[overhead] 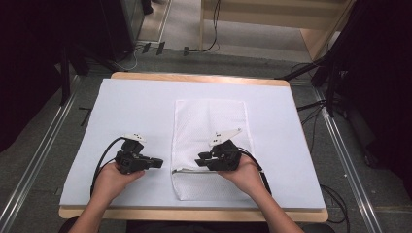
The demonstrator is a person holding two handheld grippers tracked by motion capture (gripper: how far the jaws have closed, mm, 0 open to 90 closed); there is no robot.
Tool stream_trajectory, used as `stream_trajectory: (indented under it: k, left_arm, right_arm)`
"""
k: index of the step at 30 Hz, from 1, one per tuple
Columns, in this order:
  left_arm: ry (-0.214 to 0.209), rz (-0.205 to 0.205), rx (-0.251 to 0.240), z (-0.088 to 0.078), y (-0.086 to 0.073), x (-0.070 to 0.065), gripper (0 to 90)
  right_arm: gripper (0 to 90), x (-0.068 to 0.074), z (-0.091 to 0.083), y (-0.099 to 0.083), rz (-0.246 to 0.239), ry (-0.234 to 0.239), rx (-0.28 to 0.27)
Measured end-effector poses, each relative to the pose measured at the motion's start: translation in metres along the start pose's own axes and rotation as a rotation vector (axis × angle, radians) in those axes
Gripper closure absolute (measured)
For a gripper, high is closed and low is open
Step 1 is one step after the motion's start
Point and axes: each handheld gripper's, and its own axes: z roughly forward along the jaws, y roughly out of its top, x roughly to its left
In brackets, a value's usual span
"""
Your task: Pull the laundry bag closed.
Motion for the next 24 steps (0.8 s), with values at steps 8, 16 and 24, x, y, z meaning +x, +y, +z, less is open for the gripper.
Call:
stream_trajectory:
  k: [8, 16, 24]
  left_arm:
    - [-0.012, 0.002, 0.0, 0.001, -0.001, -0.001, 90.0]
    - [-0.004, -0.007, -0.009, 0.0, -0.001, 0.0, 89.1]
    - [-0.007, -0.008, -0.013, -0.001, -0.001, 0.0, 88.3]
  right_arm:
    - [77.9, 0.007, 0.018, 0.006, -0.023, 0.051, 0.03]
    - [81.4, 0.015, 0.033, 0.021, -0.067, 0.085, 0.057]
    - [79.8, 0.021, 0.051, 0.03, -0.113, 0.118, 0.085]
